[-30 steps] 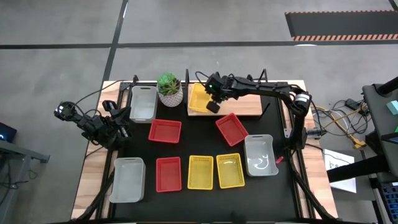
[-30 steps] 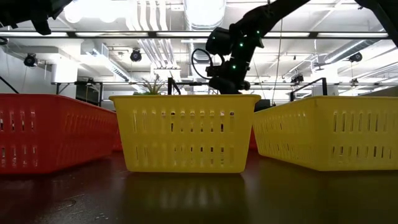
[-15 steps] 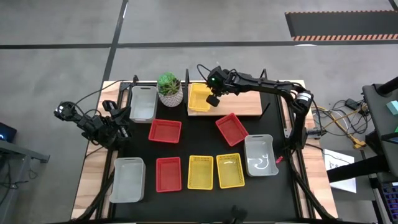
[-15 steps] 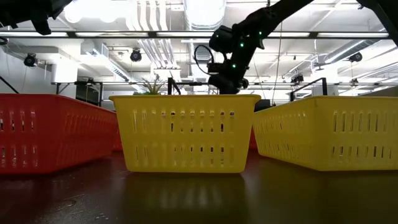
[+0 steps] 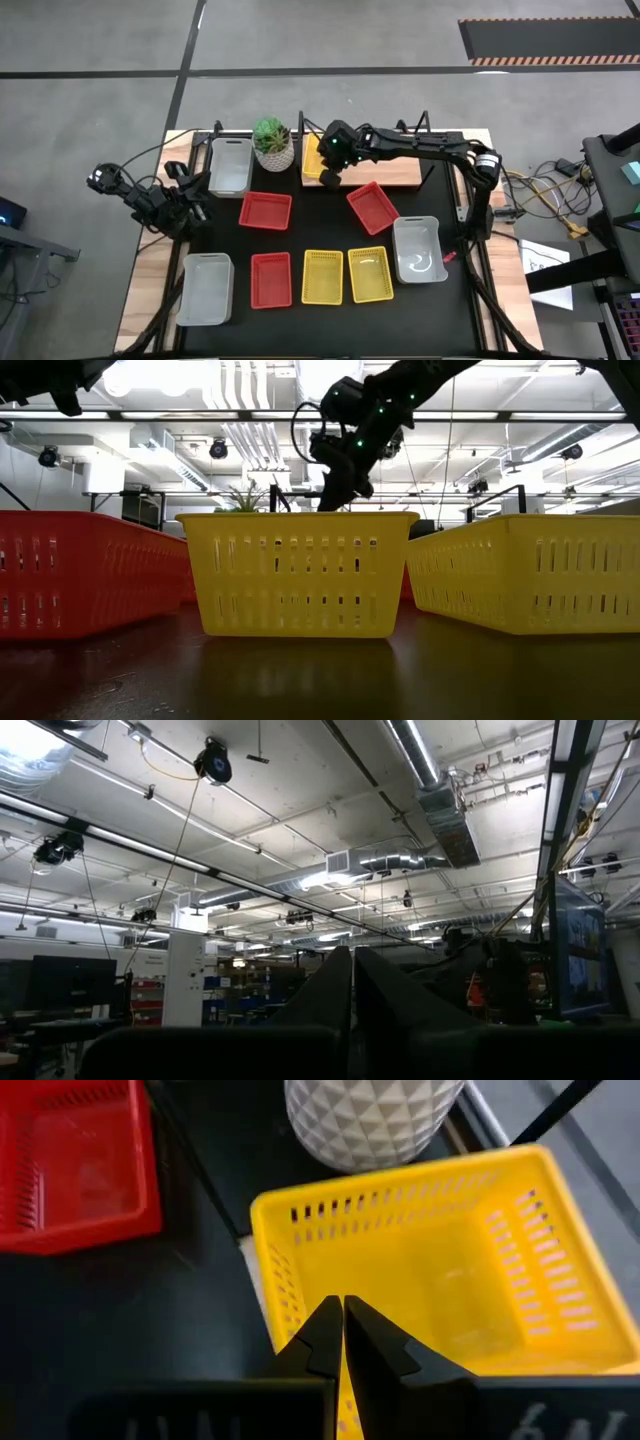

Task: Stack baskets on shelf by color
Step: Put the top yellow bin on the shelf

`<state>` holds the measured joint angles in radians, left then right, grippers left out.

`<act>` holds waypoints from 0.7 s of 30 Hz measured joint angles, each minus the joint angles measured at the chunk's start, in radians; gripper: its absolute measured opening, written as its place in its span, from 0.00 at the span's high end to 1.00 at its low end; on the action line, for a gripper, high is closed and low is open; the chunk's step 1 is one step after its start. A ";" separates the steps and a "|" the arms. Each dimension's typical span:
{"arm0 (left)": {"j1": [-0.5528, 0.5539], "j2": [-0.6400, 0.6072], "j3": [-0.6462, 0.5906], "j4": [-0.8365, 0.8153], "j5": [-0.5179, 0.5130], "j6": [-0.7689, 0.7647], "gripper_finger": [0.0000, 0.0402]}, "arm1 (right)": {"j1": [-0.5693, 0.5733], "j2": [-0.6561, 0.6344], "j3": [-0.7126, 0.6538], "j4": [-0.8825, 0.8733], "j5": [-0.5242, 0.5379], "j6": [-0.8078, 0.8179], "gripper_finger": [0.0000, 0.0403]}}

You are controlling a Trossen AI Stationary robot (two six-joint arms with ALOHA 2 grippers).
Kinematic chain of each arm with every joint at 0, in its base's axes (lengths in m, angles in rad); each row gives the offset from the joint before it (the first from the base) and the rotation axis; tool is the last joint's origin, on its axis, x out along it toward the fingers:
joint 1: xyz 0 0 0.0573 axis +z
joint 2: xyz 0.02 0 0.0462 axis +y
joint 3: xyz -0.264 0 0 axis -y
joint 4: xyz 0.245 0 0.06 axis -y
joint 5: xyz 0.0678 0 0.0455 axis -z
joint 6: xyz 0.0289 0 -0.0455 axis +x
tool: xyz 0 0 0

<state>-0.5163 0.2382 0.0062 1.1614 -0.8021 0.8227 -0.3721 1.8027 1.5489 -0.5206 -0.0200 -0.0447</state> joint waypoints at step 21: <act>0.000 0.000 0.000 0.000 -0.010 -0.003 1.00 | -0.001 0.026 -0.002 -0.168 0.049 0.054 0.98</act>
<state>-0.5163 0.2382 0.0059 1.1618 -0.8124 0.8192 -0.3733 1.8290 1.5471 -0.6887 0.0292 0.0090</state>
